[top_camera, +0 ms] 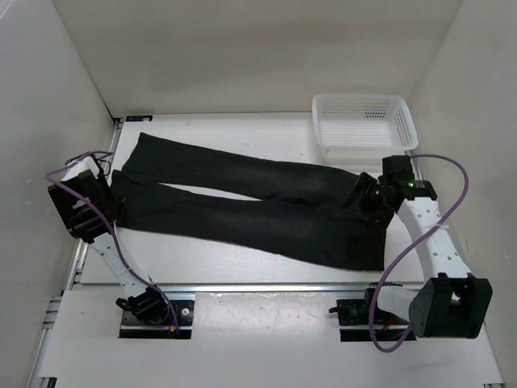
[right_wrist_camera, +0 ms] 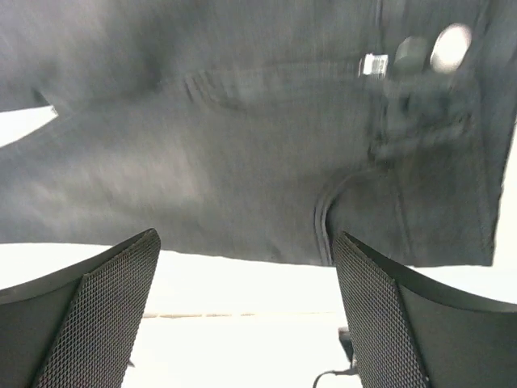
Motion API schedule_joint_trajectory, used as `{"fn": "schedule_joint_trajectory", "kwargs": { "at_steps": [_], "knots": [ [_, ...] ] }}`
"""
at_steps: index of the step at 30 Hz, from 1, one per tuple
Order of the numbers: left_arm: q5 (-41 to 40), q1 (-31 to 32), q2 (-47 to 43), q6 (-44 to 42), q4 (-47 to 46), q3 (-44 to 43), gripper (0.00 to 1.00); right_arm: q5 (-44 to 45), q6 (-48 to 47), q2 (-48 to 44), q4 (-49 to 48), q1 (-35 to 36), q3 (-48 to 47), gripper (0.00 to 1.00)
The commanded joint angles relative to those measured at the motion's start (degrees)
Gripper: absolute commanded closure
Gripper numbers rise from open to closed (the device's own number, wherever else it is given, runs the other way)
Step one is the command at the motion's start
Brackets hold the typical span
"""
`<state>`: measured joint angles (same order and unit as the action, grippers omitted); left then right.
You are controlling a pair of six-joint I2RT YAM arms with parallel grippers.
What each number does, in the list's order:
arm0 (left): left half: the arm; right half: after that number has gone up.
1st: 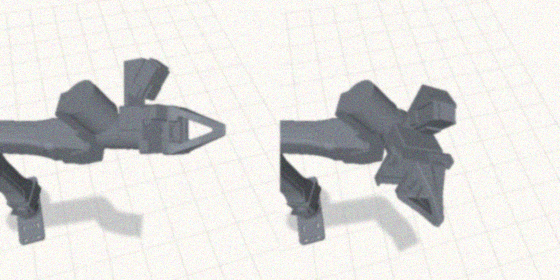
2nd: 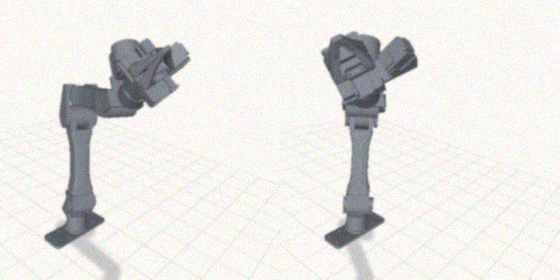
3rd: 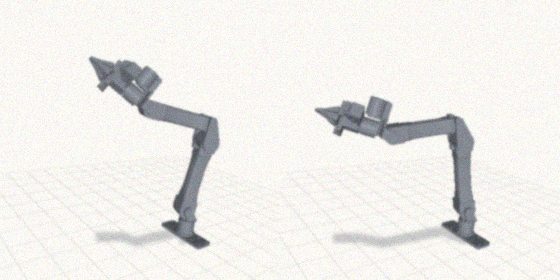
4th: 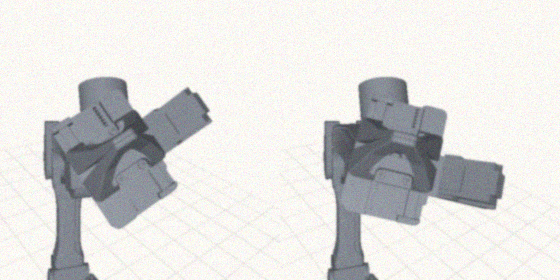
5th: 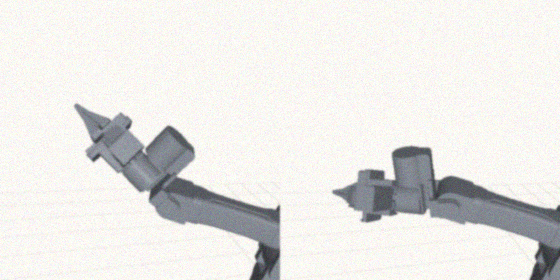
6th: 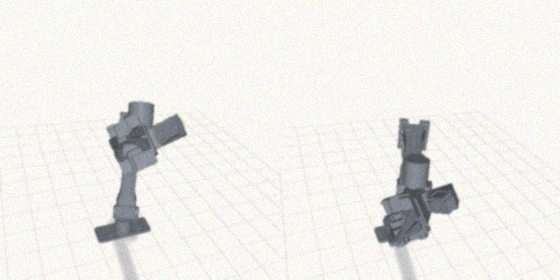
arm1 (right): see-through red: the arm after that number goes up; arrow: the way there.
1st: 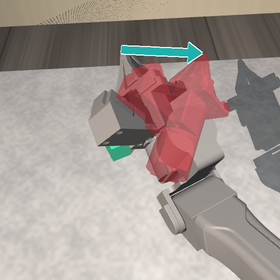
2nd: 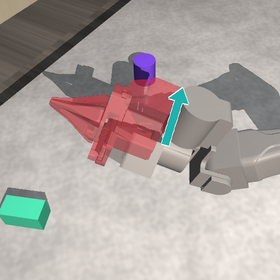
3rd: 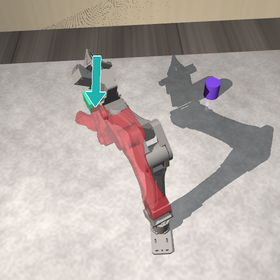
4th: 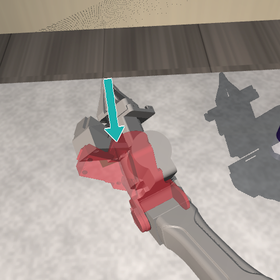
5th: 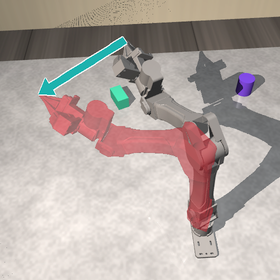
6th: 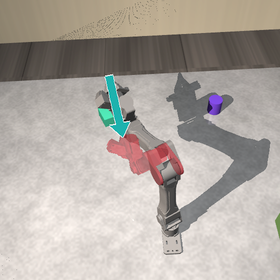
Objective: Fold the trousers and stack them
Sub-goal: Fold the trousers
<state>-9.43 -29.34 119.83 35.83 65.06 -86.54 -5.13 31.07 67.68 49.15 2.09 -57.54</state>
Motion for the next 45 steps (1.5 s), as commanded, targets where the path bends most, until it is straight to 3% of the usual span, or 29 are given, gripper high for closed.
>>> {"fn": "schedule_joint_trajectory", "kwargs": {
  "at_steps": [1,9,10,11,12,14,15,18,26,27,28,30,40,45],
  "knots": [
    [-1.99,-0.28,-0.12,0.64,-3.62,-1.52,0.9,-6.82,2.5,-4.21,2.62,-0.24,3.83,0.08],
    [-4.45,-0.28,-7.24,0.64,-3.62,-0.29,0.87,-6.75,6.2,-11.17,8.07,-0.24,10.6,0.07],
    [-5.06,-0.28,-7.24,0.64,-3.62,-0.29,0.77,-6.74,6.2,-11.95,8.77,-0.24,10.6,0.07],
    [-6.11,-0.28,-8.03,0.64,-3.62,-0.29,0.59,-6.22,6.2,-11.96,8.77,-0.24,10.6,0.07],
    [-6.82,-0.8,-8.56,0.64,-3.62,-0.29,0.29,-6.21,6.2,-11.96,8.77,-0.24,10.6,0.07],
    [-7.44,-0.8,-8.56,0.64,-3.62,0.84,0.26,-5.69,5.67,-11.96,9.48,-0.24,10.0,0.07],
    [-7.44,-0.8,-8.56,0.64,-4.14,0.85,0.2,-5.69,5.67,-11.44,9.48,-0.24,9.38,0.07],
    [-7.44,-1.33,-6.64,0.64,-5.54,1.55,0.18,-5.07,5.14,-11.43,10.53,-0.24,8.15,0.07],
    [-5.33,-1.33,-0.74,0.02,-6.69,-0.2,0.39,-9.54,8.47,-13.44,11.67,-0.24,12.16,0.07],
    [-5.33,-1.33,0.04,-0.58,-6.7,-0.99,0.45,-10.51,9.0,-14.15,11.67,-0.24,13.4,0.07],
    [-4.73,-1.33,0.05,-0.59,-6.7,-1.0,0.68,-11.13,9.53,-14.15,11.67,-0.24,14.55,0.07],
    [-4.72,-1.33,0.76,-0.59,-6.18,-1.79,0.9,-12.18,10.93,-15.64,11.67,-0.24,17.53,0.07],
    [-2.17,2.1,-9.61,-0.59,-6.17,0.06,0.9,-9.46,21.31,-23.03,13.7,-0.24,24.13,0.13],
    [-0.86,2.62,-10.85,-1.12,-5.65,0.06,0.9,-7.53,24.74,-21.63,4.33,-0.24,27.83,0.21]
  ]
}}
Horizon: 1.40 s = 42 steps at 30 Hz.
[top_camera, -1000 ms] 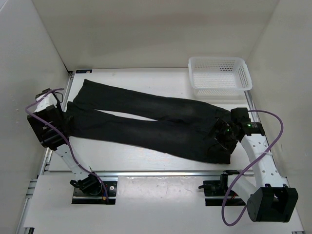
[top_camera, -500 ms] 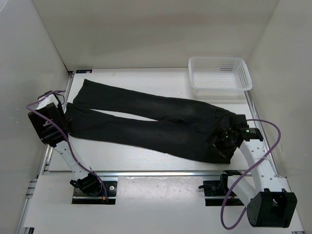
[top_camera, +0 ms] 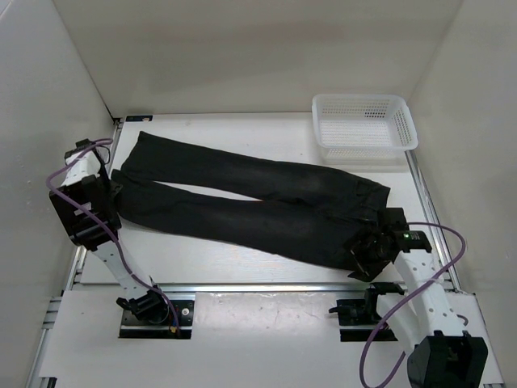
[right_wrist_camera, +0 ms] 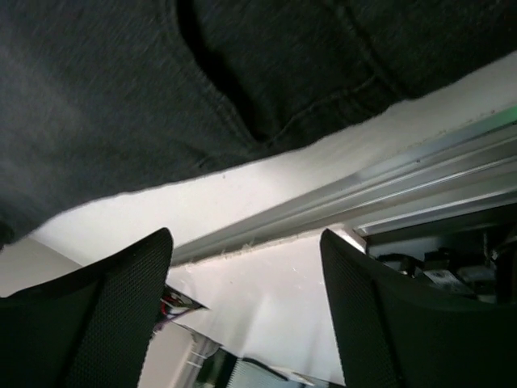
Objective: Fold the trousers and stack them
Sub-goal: Fold the trousers
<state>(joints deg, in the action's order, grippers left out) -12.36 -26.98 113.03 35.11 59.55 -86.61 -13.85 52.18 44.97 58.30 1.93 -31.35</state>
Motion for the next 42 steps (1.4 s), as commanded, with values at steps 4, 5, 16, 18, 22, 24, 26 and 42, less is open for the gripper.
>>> {"fn": "schedule_joint_trajectory", "kwargs": {
  "at_steps": [4,5,16,18,22,24,26,42],
  "knots": [
    [2.08,0.26,-4.58,-0.4,-0.14,0.12,0.9,3.04,5.91,6.95,-10.22,-0.09,2.17,0.27],
    [2.08,0.26,-4.58,-0.4,-0.14,0.12,0.9,3.04,5.91,7.84,-10.84,-0.09,2.17,0.29],
    [2.08,0.26,-5.1,-0.4,1.53,-1.11,0.9,13.93,11.36,12.06,-14.8,0.44,3.93,0.39],
    [2.08,0.26,-5.1,-0.4,1.53,-2.24,0.9,16.21,11.36,14.43,-16.81,1.92,4.46,0.43],
    [2.08,0.26,-5.72,-0.4,2.67,-2.78,0.9,20.08,13.29,16.38,-17.7,4.65,3.5,0.69],
    [2.08,0.26,-6.24,-0.4,2.68,-3.39,0.9,21.92,13.3,15.25,-15.33,5.36,0.79,0.97],
    [2.6,0.26,-6.25,-0.4,3.38,-4.26,0.9,25.6,11.98,13.75,-12.7,5.36,-2.12,1.0],
    [1.37,0.26,-14.41,-0.92,11.38,-9.91,0.9,35.82,-4.99,-0.67,7.87,5.36,-24.11,1.0]
  ]
}}
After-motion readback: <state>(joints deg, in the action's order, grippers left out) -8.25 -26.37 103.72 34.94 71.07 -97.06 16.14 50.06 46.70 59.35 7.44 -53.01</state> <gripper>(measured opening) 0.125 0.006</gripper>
